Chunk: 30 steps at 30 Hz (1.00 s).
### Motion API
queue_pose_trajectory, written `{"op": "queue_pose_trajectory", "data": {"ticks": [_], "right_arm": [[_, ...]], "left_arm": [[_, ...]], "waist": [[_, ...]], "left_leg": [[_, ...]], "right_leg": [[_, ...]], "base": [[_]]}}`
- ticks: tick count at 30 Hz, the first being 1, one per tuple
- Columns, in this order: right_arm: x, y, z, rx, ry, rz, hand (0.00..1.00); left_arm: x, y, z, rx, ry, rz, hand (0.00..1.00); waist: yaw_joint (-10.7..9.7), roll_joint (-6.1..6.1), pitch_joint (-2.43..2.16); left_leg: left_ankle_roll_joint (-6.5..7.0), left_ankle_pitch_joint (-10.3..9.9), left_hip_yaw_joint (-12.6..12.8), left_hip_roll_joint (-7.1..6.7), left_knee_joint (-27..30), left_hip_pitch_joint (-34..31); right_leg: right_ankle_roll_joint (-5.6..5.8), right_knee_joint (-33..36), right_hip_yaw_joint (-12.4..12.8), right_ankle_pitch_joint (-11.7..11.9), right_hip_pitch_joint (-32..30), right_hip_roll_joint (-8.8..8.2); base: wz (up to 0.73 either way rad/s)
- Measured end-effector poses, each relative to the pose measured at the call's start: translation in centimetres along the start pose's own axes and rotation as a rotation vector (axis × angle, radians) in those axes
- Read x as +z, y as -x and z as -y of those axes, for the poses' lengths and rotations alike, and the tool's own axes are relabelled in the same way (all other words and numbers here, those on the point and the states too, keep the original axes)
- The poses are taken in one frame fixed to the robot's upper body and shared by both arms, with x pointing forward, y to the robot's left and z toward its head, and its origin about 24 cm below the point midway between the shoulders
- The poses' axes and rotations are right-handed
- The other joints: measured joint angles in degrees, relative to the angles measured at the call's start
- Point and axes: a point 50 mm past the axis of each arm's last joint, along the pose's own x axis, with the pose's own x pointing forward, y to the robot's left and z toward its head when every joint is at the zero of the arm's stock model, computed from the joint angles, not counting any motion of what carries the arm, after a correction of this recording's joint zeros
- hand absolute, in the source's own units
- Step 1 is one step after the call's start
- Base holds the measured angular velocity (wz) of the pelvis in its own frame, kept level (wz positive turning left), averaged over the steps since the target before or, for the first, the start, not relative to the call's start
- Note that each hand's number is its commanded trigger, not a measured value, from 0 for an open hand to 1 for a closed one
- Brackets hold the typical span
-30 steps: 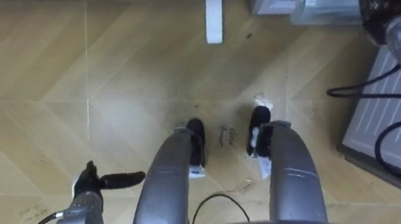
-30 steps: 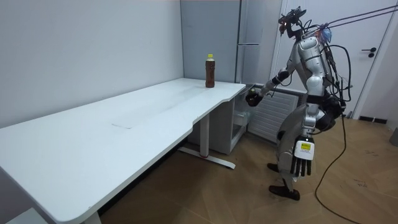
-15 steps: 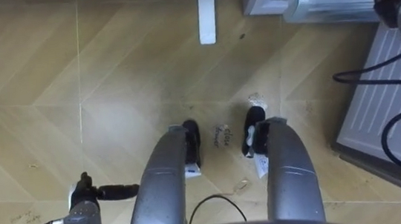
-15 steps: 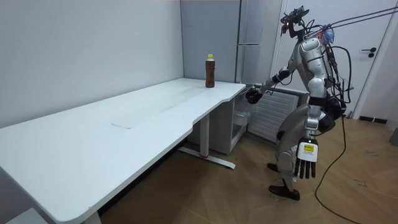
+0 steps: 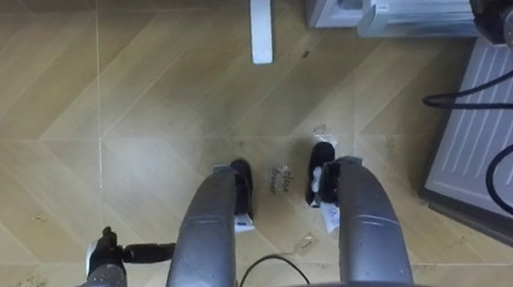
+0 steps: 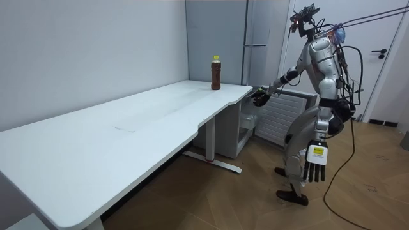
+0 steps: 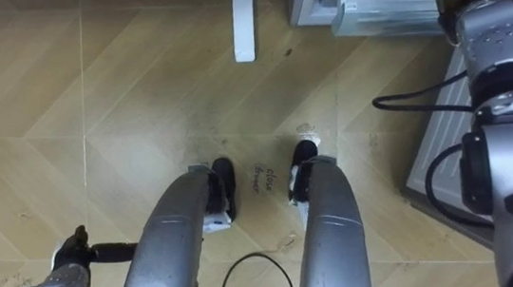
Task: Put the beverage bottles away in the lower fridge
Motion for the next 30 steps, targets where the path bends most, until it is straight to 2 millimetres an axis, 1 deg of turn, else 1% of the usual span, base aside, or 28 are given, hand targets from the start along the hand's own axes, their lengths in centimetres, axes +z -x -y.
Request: {"op": "queue_pose_trajectory", "data": {"ticks": [4,11,18,19,20,24,26,30], "right_arm": [[-0.2,0.0,0.0,0.002,0.027,0.000,0.00],[-0.8,0.0,-0.1,0.010,0.120,0.007,0.00],[-1.0,0.0,-0.2,0.023,0.147,0.005,0.00],[-1.1,0.0,-0.2,0.024,0.147,0.005,0.46],[-1.0,0.0,-0.2,0.026,0.152,0.006,1.00],[-1.1,0.0,-0.1,0.033,0.171,0.010,1.00],[-1.1,0.0,0.1,0.029,0.226,0.021,1.00],[-1.0,0.0,0.1,0.023,0.253,0.030,1.00]], "left_arm": [[0.3,0.1,0.2,-0.008,0.004,0.014,0.00],[0.0,0.1,-0.1,-0.003,0.001,0.005,0.00],[-0.5,0.3,0.0,-0.010,0.000,-0.002,0.00],[-0.5,0.3,0.0,-0.010,0.001,-0.001,0.00],[-0.5,0.3,0.0,-0.010,0.000,-0.001,0.00],[-0.6,0.3,0.1,-0.017,-0.013,-0.007,0.00],[-0.9,0.3,0.2,-0.030,-0.024,-0.017,0.00],[-1.4,0.4,0.2,-0.046,-0.027,-0.035,0.00]], "waist": [[0.42,0.02,-0.01],[1.54,0.05,-0.03],[1.66,0.05,-0.02],[1.66,0.05,-0.02],[1.71,0.06,-0.02],[1.76,0.09,-0.02],[2.08,0.13,-0.04],[2.62,0.14,-0.05]], "left_leg": [[-0.02,0.00,-0.30,-0.17,0.00,0.00],[-0.13,0.07,-0.95,-0.26,0.14,-0.34],[-0.27,0.15,-1.68,-0.40,0.28,-0.60],[-0.31,0.17,-1.84,-0.41,0.31,-0.60],[-0.37,0.20,-2.03,-0.41,0.32,-0.55],[-0.47,0.25,-2.22,-0.36,0.31,-0.23],[-0.55,0.31,-2.22,-0.32,0.27,-0.23],[-0.67,0.38,-2.19,-0.32,0.09,-0.32]], "right_leg": [[0.01,0.00,-0.06,-0.02,0.01,-0.01],[-0.04,0.08,-0.60,-0.04,0.07,-0.07],[-0.15,0.16,-1.16,-0.23,0.29,-0.22],[-0.19,0.16,-1.32,-0.26,0.41,-0.23],[-0.21,0.08,-1.44,-0.28,0.59,-0.16],[-0.20,0.01,-1.53,-0.34,1.01,-0.04],[-0.27,-0.03,-1.54,-0.30,0.99,-0.01],[-0.40,-0.09,-1.58,-0.38,0.78,-0.07]], "base": [[0.00],[0.04],[0.05],[0.05],[0.05],[0.02],[0.00],[0.00]]}}
